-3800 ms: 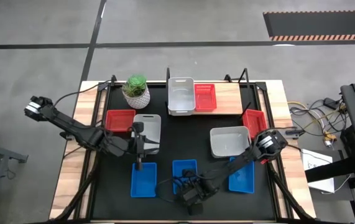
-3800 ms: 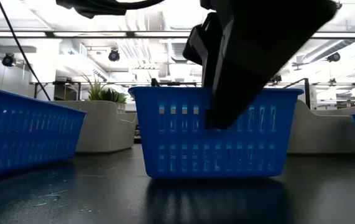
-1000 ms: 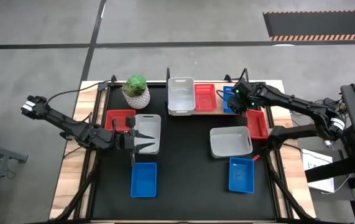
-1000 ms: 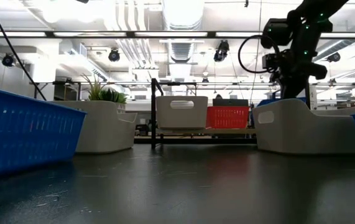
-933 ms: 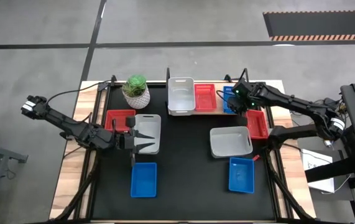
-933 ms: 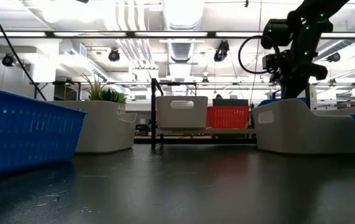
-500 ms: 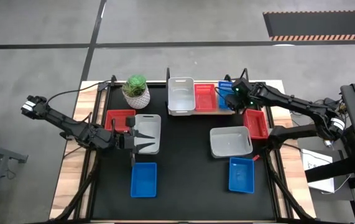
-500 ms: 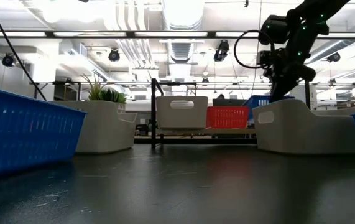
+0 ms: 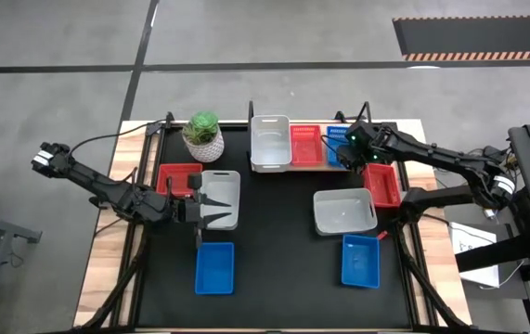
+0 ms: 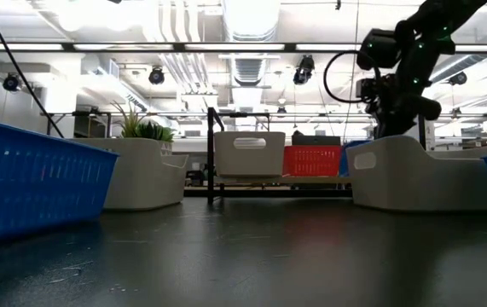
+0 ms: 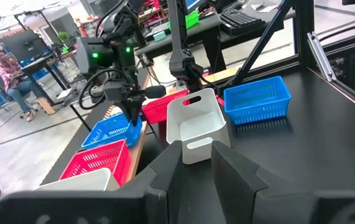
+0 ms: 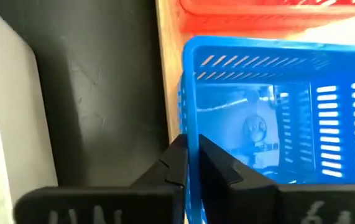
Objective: Stack baskets on shelf by color
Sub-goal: Put the middle blue bin on the shelf, then stack the left white bin on the white bin on the shelf
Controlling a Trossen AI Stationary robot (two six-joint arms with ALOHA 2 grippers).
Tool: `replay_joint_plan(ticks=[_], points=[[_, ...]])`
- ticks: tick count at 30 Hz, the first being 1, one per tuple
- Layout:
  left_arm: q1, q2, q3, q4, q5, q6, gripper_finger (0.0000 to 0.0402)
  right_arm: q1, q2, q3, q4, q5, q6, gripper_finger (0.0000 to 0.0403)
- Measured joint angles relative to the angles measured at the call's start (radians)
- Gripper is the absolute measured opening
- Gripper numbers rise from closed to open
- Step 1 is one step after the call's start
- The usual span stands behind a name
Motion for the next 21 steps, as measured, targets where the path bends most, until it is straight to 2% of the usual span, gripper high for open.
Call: replay_joint_plan(ticks=[8,10,15,18,21], points=[[0.0,0.0,0.0,0.001,0.0,-0.004,0.007,0.0,0.0,0.006,0.03,0.013,0.015,0.0085],[0.0,0.0,0.0,0.008,0.0,-0.049,0.007,0.0,0.0,0.025,0.021,0.014,0.032,0.01],[-0.012,0.036,-0.024,0.011,0.015,-0.264,0.007,0.008,0.0,0.119,-0.109,-0.025,0.219,0.0125],[-0.023,0.081,-0.035,0.01,0.039,-0.254,0.007,0.028,-0.014,0.14,-0.07,-0.103,0.326,0.0128],[-0.021,0.107,-0.035,0.074,0.036,-0.193,0.007,0.081,-0.034,0.14,0.013,-0.125,0.391,0.012]])
